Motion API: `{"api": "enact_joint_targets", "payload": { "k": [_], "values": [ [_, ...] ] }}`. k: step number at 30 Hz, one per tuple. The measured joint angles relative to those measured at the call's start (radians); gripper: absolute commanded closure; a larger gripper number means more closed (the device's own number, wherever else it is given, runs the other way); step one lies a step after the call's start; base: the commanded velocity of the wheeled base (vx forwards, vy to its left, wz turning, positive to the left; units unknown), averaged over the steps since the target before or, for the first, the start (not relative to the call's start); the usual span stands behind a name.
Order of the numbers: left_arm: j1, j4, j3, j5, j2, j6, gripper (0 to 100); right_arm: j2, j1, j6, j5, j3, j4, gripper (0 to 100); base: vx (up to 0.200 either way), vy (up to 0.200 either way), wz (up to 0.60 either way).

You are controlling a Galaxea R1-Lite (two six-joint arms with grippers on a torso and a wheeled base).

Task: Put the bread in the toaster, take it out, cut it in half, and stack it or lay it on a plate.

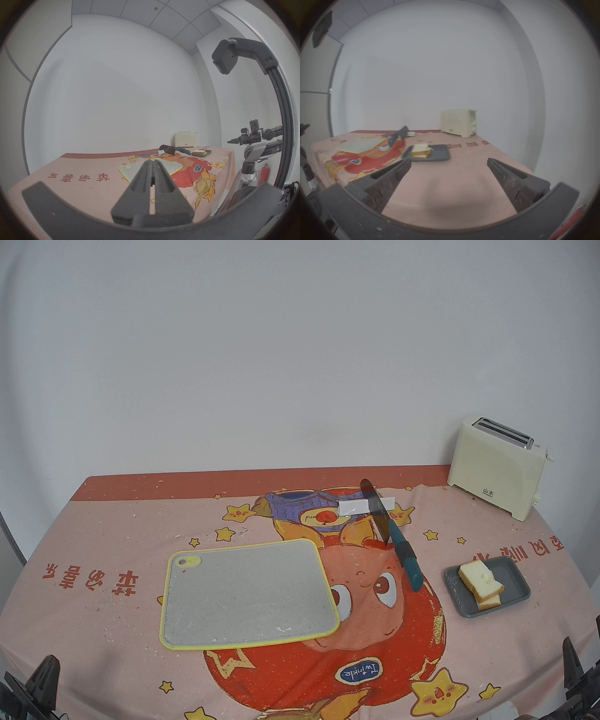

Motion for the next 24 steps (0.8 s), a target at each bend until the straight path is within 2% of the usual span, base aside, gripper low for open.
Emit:
{"api": "enact_joint_targets", "payload": {
  "k": [3,5,7,10,14,17,20,24],
  "values": [
    [0.0,0.009,0.0,0.134,0.0,-0.014,100,0.0,0.0,0.0,-0.001,0.0,0.0,0,0.0,0.0,0.0],
    [0.0,0.014,0.0,0.201,0.0,-0.021,100,-0.001,-0.001,0.0,-0.001,0.0,0.0,0,0.0,0.0,0.0],
    [0.0,0.02,0.0,0.236,0.0,-0.021,100,-0.001,-0.001,0.0,-0.001,0.0,0.001,0,0.0,0.0,0.0],
    [0.0,0.038,0.0,0.223,0.0,0.009,100,-0.001,0.0,-0.004,0.002,0.0,0.004,0,0.0,0.0,0.0],
    [-0.001,0.065,0.0,0.111,0.0,0.077,100,-0.001,0.0,-0.024,0.027,0.0,0.004,0,0.0,0.0,0.0],
    [-0.002,0.072,0.0,0.081,0.0,0.115,100,-0.001,0.0,-0.034,0.057,0.0,0.003,0,0.0,0.0,0.0],
    [-0.003,0.069,0.0,0.074,0.0,0.117,100,-0.001,0.0,-0.024,0.041,0.0,0.003,0,0.0,0.0,0.0],
    [-0.003,0.068,0.0,0.089,0.0,0.069,100,-0.001,0.0,-0.023,0.035,0.0,0.003,0,0.0,0.0,0.0]
  ]
}}
